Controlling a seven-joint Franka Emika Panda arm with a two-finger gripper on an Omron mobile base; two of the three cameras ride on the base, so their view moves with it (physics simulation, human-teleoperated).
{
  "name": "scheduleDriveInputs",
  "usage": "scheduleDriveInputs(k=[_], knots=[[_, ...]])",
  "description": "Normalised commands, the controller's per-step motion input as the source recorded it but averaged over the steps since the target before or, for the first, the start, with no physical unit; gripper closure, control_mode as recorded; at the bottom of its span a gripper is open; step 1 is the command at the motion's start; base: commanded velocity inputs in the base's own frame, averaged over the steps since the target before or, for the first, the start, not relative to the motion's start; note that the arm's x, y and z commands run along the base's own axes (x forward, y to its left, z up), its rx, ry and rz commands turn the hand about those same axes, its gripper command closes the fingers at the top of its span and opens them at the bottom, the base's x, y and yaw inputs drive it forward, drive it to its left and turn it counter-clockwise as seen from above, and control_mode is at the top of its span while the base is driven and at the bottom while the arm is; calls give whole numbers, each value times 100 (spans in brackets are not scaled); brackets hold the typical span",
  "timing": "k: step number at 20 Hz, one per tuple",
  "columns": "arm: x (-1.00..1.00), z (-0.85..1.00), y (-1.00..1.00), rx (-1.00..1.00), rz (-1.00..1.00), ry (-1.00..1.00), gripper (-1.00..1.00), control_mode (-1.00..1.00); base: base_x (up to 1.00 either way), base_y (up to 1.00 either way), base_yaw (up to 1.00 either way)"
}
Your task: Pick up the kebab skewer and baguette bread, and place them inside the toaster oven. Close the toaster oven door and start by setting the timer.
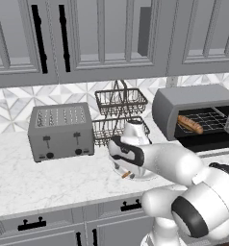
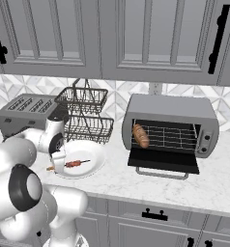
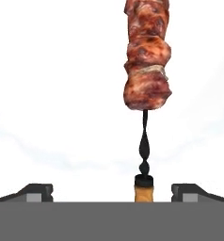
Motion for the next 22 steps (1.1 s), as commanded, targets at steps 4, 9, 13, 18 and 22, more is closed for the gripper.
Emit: scheduleDriveInputs(k=[4,9,13,18,22], knots=[[0,-3,1,0,0,0,100,-100,0,0,0],[0,-8,0,0,-2,0,100,-100,0,0,0],[0,-2,0,0,-1,0,100,-100,0,0,0],[-9,25,-23,6,0,-1,100,-100,0,0,0],[-53,96,-91,12,5,-1,100,-100,0,0,0]])
